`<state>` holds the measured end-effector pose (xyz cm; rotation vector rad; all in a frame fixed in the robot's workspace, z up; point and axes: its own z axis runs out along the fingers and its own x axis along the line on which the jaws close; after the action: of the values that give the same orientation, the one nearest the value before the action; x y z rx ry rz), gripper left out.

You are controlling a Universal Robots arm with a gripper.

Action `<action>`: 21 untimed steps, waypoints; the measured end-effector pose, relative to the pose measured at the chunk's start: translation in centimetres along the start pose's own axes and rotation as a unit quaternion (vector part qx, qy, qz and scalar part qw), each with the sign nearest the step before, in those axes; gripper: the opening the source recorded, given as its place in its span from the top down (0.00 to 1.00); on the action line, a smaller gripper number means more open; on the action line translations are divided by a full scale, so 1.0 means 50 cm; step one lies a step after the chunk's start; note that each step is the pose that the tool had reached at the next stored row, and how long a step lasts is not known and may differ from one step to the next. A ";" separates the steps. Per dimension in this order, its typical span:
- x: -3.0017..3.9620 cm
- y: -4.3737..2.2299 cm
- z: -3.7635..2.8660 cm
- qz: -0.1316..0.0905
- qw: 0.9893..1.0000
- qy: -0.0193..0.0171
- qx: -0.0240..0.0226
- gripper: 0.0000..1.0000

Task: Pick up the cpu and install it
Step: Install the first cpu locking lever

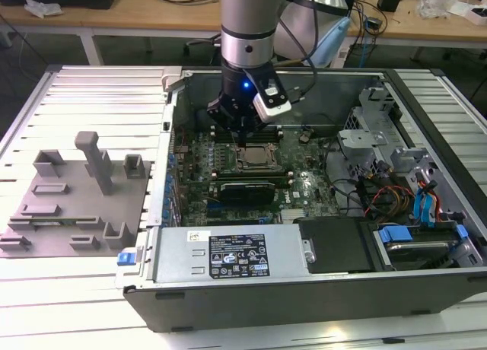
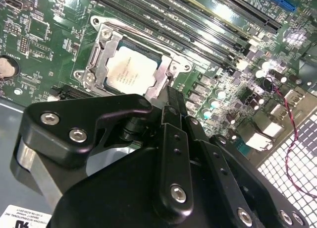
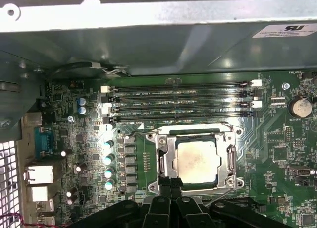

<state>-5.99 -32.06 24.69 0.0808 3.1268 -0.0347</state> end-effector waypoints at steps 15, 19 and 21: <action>0.064 -0.003 -0.001 0.000 1.000 0.000 -0.007 0.89; 0.072 -0.004 -0.001 0.000 0.999 0.001 -0.035 0.89; 0.072 -0.004 -0.001 0.001 0.999 0.002 -0.042 0.89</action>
<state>-9.60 -32.05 24.69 0.0817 3.1268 0.0972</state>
